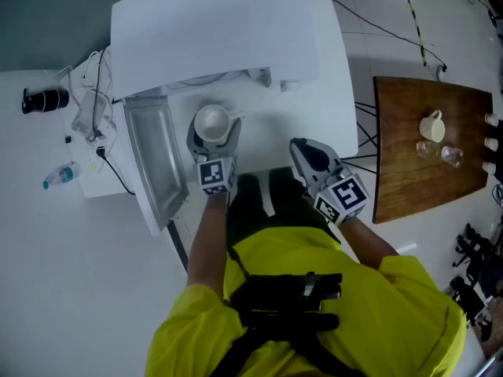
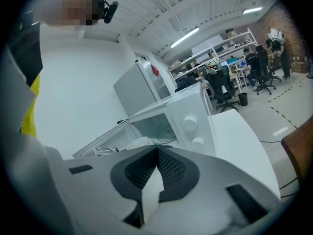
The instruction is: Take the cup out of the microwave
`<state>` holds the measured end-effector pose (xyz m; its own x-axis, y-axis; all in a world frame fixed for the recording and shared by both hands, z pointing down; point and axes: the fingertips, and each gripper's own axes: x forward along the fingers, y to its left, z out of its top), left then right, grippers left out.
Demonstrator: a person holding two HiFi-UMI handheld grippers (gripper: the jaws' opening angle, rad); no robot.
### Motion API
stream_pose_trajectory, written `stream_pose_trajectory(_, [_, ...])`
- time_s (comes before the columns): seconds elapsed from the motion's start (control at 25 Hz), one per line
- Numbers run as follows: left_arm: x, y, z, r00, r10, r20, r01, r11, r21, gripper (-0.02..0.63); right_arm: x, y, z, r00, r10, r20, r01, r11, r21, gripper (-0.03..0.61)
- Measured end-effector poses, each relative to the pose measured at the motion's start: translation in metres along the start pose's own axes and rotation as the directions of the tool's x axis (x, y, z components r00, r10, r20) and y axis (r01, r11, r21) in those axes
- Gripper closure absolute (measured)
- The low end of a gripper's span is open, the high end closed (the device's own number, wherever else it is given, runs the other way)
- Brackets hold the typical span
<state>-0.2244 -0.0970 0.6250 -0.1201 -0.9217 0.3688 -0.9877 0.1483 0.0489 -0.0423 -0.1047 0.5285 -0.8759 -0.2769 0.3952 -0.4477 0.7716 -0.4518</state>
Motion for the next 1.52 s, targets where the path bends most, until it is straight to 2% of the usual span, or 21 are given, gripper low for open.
stream_pose_trajectory(0.24, [0.008, -0.086, -0.028, 0.984, -0.17, -0.053, 0.173, 0.983, 0.059, 0.164, -0.03, -0.025, -0.012, 0.997, -0.076, 0.017, 0.076, 0.997, 0.016, 0.574])
stream_pose_trajectory(0.36, [0.034, -0.143, -0.029, 0.963, -0.262, -0.055, 0.267, 0.958, 0.104, 0.164, -0.056, -0.048, -0.015, 0.989, -0.141, 0.035, 0.14, 0.99, 0.034, 0.574])
stream_pose_trajectory(0.48, [0.063, -0.199, -0.027, 0.936, -0.348, -0.049, 0.351, 0.93, 0.112, 0.164, -0.083, -0.069, -0.021, 0.977, -0.207, 0.048, 0.204, 0.977, 0.063, 0.574])
stream_pose_trajectory(0.6, [0.088, -0.244, -0.028, 0.913, -0.404, -0.05, 0.407, 0.905, 0.122, 0.164, -0.107, -0.087, -0.026, 0.965, -0.257, 0.058, 0.252, 0.964, 0.082, 0.574])
stream_pose_trajectory(0.72, [0.106, -0.271, -0.035, 0.902, -0.427, -0.066, 0.432, 0.894, 0.117, 0.164, -0.129, -0.104, -0.03, 0.948, -0.309, 0.073, 0.3, 0.947, 0.111, 0.574])
stream_pose_trajectory(0.96, [0.118, -0.285, -0.047, 0.897, -0.435, -0.083, 0.442, 0.89, 0.11, 0.164, -0.151, -0.116, -0.04, 0.931, -0.355, 0.08, 0.341, 0.929, 0.146, 0.574])
stream_pose_trajectory(1.12, [0.118, -0.286, -0.054, 0.893, -0.439, -0.097, 0.45, 0.879, 0.158, 0.161, -0.151, -0.114, -0.039, 0.931, -0.354, 0.084, 0.339, 0.928, 0.154, 0.574])
stream_pose_trajectory(1.24, [0.115, -0.285, -0.056, 0.889, -0.443, -0.112, 0.457, 0.875, 0.16, 0.158, -0.146, -0.11, -0.034, 0.934, -0.345, 0.091, 0.33, 0.932, 0.148, 0.574])
stream_pose_trajectory(1.36, [0.091, -0.275, -0.055, 0.887, -0.441, -0.137, 0.458, 0.878, 0.137, 0.164, -0.142, -0.105, -0.022, 0.935, -0.337, 0.107, 0.322, 0.937, 0.139, 0.574])
stream_pose_trajectory(1.44, [0.06, -0.257, -0.053, 0.886, -0.432, -0.171, 0.45, 0.889, 0.084, 0.183, -0.142, -0.101, -0.009, 0.934, -0.335, 0.121, 0.321, 0.939, 0.127, 0.574])
stream_pose_trajectory(1.52, [0.023, -0.23, -0.042, 0.891, -0.409, -0.196, 0.42, 0.907, 0.015, 0.23, -0.143, -0.098, 0.007, 0.934, -0.331, 0.134, 0.319, 0.942, 0.1, 0.574])
